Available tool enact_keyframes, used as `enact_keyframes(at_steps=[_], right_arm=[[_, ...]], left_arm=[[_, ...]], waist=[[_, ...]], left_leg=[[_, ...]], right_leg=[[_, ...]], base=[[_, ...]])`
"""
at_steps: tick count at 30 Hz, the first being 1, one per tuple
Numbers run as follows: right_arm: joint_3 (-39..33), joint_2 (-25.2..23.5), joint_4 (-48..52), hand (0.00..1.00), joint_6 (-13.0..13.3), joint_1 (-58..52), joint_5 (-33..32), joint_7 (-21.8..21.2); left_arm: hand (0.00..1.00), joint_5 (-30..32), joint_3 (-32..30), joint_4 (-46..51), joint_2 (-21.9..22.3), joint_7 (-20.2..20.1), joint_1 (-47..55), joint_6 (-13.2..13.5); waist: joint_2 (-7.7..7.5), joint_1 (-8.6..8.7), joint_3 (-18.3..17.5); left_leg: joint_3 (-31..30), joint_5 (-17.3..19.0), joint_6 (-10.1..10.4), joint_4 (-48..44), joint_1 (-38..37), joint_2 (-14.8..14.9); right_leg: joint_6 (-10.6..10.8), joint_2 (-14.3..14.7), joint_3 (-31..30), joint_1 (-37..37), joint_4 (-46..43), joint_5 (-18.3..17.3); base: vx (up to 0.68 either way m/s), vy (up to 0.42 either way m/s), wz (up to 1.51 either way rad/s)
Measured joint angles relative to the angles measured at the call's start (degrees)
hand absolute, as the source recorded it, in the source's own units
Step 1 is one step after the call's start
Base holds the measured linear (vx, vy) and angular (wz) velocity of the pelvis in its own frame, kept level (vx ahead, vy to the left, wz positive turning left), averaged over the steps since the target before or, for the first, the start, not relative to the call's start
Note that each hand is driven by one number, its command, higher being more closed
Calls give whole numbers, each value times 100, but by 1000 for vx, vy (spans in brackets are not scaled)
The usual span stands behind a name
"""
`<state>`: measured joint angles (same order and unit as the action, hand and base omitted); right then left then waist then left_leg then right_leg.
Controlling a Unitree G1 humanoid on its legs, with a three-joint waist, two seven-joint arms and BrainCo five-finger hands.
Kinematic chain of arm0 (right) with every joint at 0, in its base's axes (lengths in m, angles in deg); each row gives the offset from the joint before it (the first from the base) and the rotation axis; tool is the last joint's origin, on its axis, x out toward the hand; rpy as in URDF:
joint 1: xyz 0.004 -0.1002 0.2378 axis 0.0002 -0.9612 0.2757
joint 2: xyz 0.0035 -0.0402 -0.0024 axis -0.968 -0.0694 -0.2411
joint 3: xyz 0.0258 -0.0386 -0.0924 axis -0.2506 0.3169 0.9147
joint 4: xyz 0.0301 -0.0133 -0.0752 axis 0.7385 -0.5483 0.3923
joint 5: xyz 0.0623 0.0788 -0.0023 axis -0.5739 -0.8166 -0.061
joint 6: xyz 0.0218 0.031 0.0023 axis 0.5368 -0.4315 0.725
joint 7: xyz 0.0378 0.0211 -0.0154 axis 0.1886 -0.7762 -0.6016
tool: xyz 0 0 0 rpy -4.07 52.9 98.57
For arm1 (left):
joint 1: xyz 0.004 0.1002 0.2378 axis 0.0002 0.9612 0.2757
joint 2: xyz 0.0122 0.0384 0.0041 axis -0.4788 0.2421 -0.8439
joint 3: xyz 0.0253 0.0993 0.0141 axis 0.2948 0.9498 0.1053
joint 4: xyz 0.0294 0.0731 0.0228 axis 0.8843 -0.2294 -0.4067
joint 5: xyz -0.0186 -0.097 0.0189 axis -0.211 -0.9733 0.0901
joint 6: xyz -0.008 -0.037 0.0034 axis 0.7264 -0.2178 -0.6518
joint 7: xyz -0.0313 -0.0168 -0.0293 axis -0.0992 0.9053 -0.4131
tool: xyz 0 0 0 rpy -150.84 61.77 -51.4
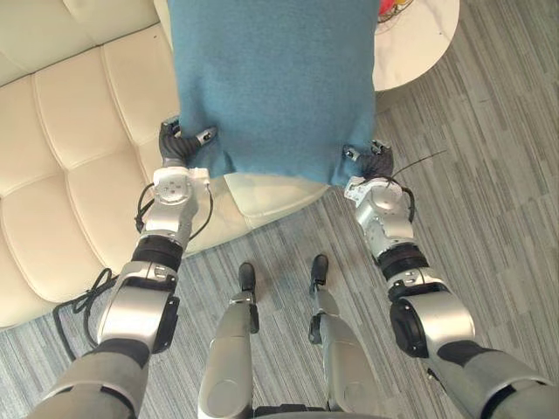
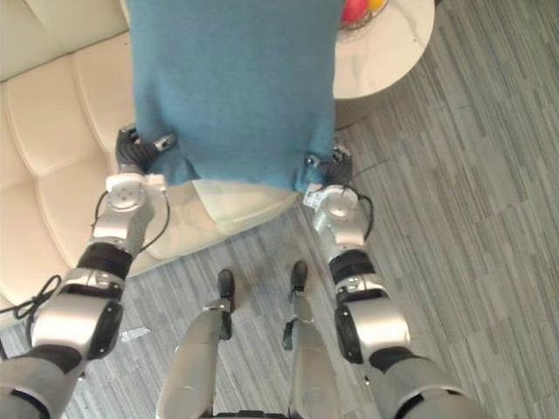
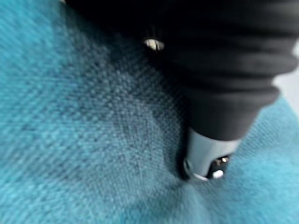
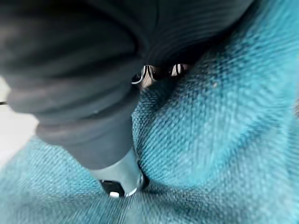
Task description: Pick up cushions and gather them together orderly.
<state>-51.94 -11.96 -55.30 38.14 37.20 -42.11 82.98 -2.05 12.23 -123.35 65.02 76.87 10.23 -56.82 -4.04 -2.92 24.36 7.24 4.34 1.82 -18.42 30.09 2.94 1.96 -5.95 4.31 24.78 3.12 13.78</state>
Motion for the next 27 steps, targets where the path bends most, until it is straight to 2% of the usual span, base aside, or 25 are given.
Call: enact_keyframes(at_steps=[4, 6, 7, 9, 13, 16, 17, 18, 20, 27], right_arm=[[186, -33, 470, 100, 28, -290, -9, -1], [272, -55, 1020, 100, 34, -807, -7, -9], [283, -55, 1120, 100, 36, -909, -4, -12], [406, -69, 1688, 100, 69, -1593, 16, -37], [438, -293, 2751, 100, 75, -2814, 80, -131], [455, -309, 3296, 100, 73, -3324, 140, -297], [456, -309, 3515, 100, 76, -3506, 212, -355], [464, -311, 3801, 100, 86, -3837, 303, -497], [492, -316, 4076, 100, 94, -4216, 306, -623], [698, -481, 4962, 100, 210, -5313, 604, -970]], left_arm=[[100, -40, 50, 595, 19, 59, 203, -3], [100, -39, 51, 1510, 112, 126, 799, -5], [100, -39, 49, 1667, 133, 134, 903, -3], [100, -39, 47, 2592, 383, 231, 1652, 4], [100, -43, 46, 3686, 841, 250, 2916, 8], [100, -49, 46, 4161, 1023, 253, 3479, 8], [100, -51, 47, 4303, 1077, 251, 3684, 9], [100, -59, 50, 4428, 1167, 224, 4044, 7], [100, -145, 50, 4643, 1289, 207, 4477, 7], [100, -169, 56, 5484, 1585, 57, 5923, 11]], waist=[[-11, 8, 32], [-2, 17, 110], [-2, 16, 110], [-5, 15, 102], [-15, 36, 64], [-15, 58, 54], [-12, 89, -5], [-9, 112, -299], [-12, 115, -569], [4, 86, -1202]], left_leg=[[-50, -3, -1, 11, -147, -16], [-206, -3, 0, 184, -545, -60], [-208, -4, 0, 220, -604, -61], [-226, -14, 13, 439, -929, -69], [-246, -26, 34, 677, -1383, -105], [-287, -29, 39, 777, -1630, -97], [-304, -28, 40, 796, -1695, -98], [-304, -26, 41, 870, -1727, -97], [-305, -38, 57, 1013, -1899, -101], [-342, -50, 77, 1335, -2489, -107]], right_leg=[[-14, 2, 23, -215, 146, 33], [-14, 2, 16, -557, 193, 32], [-14, 2, 13, -594, 193, 31], [-27, 11, 3, -816, 193, 8], [54, -9, 4, -1185, 192, -229], [66, 9, 18, -1404, 192, -317], [66, 10, 26, -1465, 192, -352], [72, 6, 43, -1468, 192, -397], [78, 4, 59, -1576, 192, -458], [78, -6, 161, -1987, 68, -724]], base=[[18, -17, 2], [51, -14, -1], [51, -6, -1], [52, 5, 1], [74, 0, 4], [51, -15, 6], [60, -21, 7], [33, -9, 4], [59, -9, 1], [48, -3, 5]])
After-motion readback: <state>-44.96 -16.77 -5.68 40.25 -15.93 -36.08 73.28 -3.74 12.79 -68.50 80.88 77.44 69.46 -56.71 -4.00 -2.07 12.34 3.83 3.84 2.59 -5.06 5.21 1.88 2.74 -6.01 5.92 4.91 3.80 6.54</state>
